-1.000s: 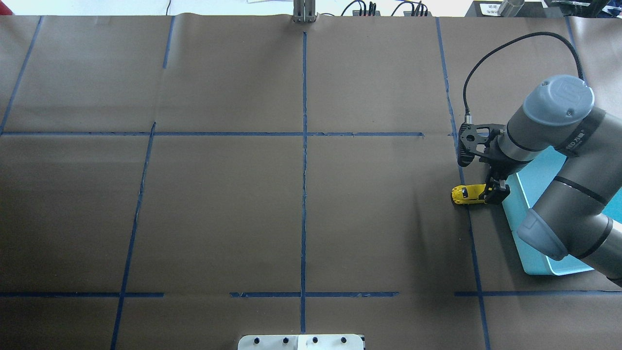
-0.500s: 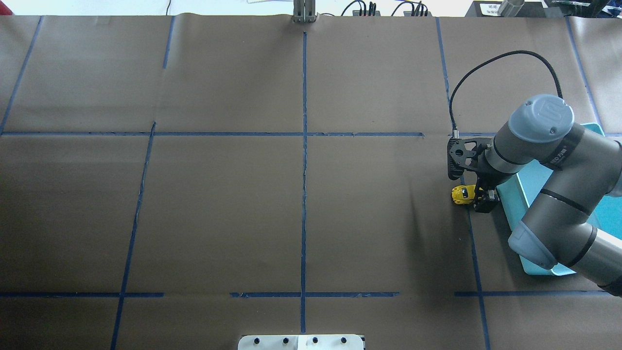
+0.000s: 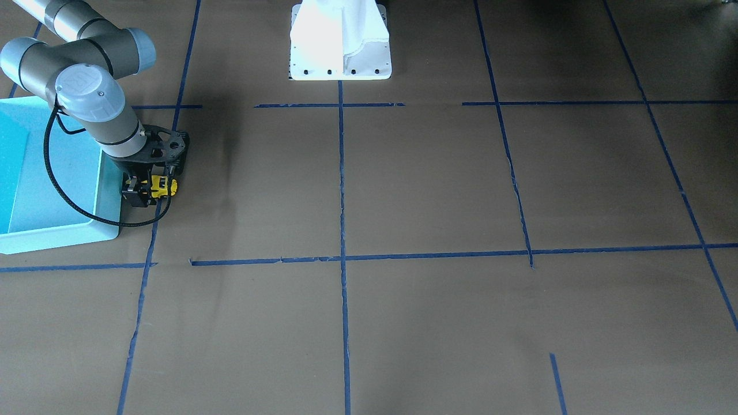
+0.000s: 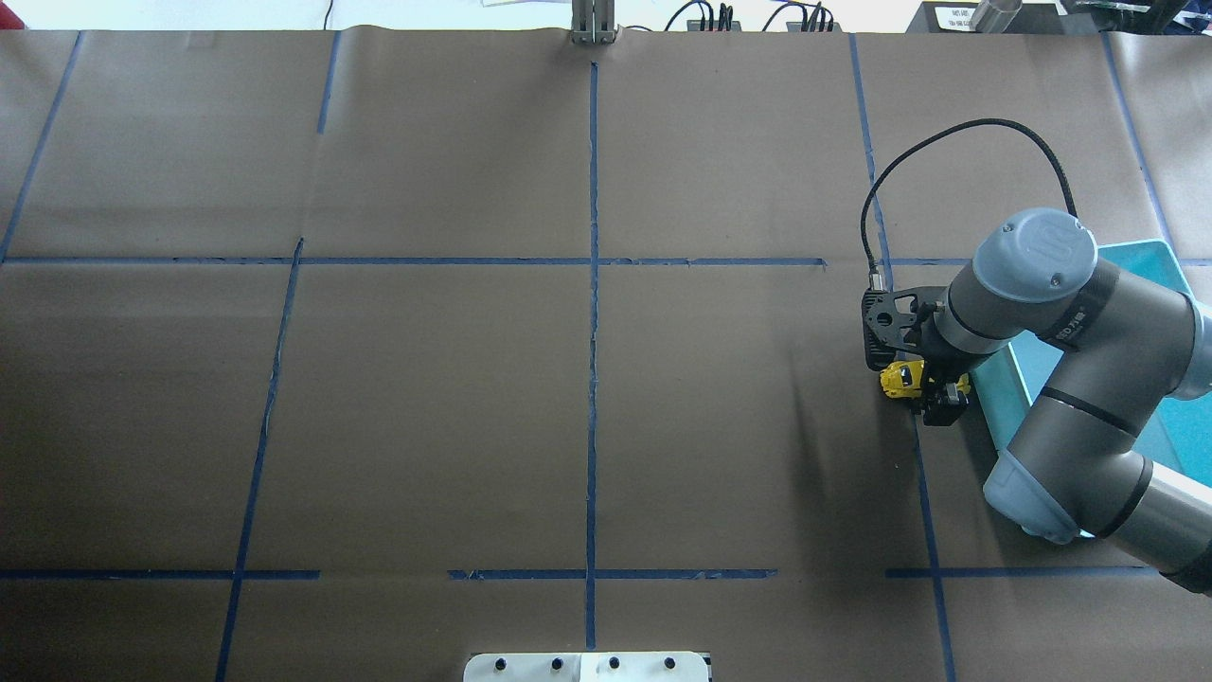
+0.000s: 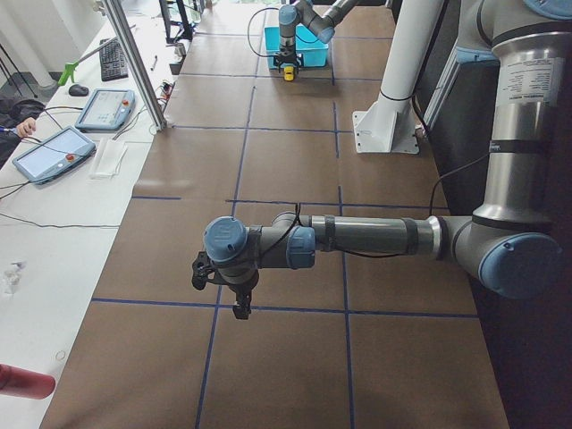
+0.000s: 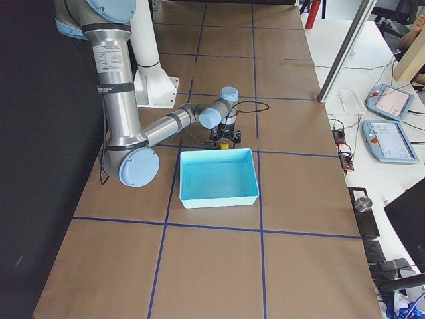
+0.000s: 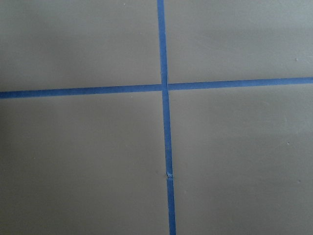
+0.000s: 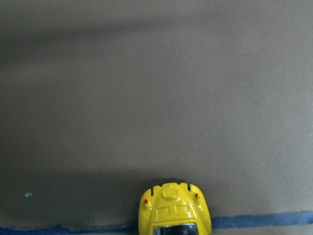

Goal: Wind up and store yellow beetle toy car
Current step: 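Close the right gripper on the yellow car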

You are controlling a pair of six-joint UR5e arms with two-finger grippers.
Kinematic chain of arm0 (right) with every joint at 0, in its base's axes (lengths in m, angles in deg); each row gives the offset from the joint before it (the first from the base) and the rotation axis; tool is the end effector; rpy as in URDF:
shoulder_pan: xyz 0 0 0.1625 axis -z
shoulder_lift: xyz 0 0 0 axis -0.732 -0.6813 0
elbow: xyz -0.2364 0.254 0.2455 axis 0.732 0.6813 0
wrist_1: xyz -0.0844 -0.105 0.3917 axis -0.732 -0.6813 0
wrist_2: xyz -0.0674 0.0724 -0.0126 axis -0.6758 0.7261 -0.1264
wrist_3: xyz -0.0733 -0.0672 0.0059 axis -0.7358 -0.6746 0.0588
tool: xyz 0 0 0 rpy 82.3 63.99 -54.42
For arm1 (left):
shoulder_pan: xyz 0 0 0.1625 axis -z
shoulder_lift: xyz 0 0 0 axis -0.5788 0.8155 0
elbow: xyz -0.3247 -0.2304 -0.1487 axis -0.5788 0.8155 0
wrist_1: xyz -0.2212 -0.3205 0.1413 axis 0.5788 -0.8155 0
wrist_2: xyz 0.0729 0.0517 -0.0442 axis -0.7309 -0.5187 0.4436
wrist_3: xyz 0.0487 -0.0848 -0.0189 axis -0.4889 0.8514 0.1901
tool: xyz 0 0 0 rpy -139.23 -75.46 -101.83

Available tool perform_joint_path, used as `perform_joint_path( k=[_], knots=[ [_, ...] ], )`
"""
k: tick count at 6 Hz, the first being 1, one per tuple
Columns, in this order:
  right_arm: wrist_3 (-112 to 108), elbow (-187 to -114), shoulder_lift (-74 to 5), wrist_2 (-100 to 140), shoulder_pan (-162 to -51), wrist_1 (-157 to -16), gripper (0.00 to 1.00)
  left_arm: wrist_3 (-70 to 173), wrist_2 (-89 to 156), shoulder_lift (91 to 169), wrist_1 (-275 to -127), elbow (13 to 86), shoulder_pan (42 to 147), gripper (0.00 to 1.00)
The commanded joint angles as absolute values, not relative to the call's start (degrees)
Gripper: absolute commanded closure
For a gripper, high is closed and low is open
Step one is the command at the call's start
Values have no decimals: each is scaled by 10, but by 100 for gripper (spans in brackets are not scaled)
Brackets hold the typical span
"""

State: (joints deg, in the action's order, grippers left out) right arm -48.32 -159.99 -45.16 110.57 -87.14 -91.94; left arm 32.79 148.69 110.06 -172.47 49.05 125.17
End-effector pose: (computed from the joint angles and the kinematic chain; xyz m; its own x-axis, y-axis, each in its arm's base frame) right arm -0.3734 -0.4356 0.4633 0.0465 -0.9974 0.0553 0.7888 0.0706 0.6105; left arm -0.0595 -0.4864 0.6582 0.6875 0.0402 -0.7250 -0.0476 0.9988 0.0102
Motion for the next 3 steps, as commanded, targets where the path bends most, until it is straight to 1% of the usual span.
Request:
perform_joint_path(
  k=[1,2,3],
  knots=[
    [-489,-1598,-458,1104,-870,-920,9,329,1465,1099,-1726,492,1251,0],
    [-489,-1598,-457,1102,-870,-921,43,327,1467,1099,-1726,492,1251,0],
    [-490,-1595,-458,1103,-870,-923,85,326,1469,1099,-1726,492,1251,0]
  ],
)
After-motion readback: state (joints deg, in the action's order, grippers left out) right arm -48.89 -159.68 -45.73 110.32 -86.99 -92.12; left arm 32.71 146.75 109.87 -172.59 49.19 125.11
